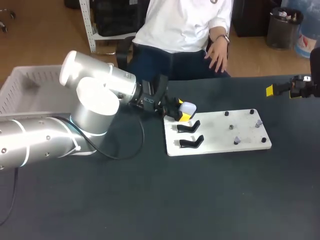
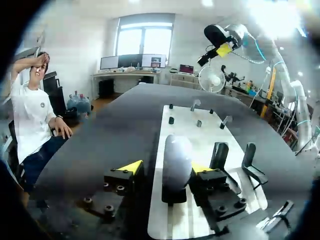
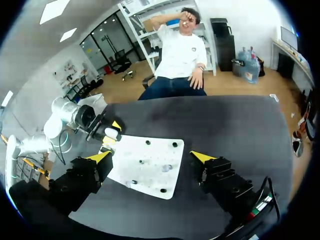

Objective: Pick up each earbud case from the left stands, insert the matching earbuds, close the lid, and place the case in the box.

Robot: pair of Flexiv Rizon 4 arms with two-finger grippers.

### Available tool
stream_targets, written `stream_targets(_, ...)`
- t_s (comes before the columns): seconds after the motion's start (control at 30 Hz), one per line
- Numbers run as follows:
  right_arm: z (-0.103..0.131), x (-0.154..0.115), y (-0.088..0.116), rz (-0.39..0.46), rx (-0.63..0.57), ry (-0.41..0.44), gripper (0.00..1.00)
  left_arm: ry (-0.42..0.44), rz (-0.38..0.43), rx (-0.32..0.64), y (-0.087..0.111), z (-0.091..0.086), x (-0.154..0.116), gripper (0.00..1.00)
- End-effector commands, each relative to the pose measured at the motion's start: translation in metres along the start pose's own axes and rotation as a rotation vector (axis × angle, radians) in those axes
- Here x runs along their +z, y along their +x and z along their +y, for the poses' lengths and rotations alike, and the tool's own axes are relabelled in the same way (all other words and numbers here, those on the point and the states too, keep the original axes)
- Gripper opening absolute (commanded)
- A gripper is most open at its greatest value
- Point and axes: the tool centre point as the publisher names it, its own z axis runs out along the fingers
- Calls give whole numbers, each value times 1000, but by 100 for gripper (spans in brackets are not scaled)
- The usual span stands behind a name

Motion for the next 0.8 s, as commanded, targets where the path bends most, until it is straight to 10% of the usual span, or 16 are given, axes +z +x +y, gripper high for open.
stream_targets(0.03, 0, 0, 0, 0, 0, 2, 100, 8, 3, -2, -1, 4, 1, 49)
stream_targets(0.3, 0, 0, 0, 0, 0, 2, 100, 8, 1, 0, -1, 3, 1, 45)
stream_targets(0.53, 0, 0, 0, 0, 0, 2, 100, 17, -1, 3, -3, 2, 1, 61)
stream_targets(0.8, 0, 0, 0, 0, 0, 2, 100, 22, -5, 6, -4, 2, 2, 47)
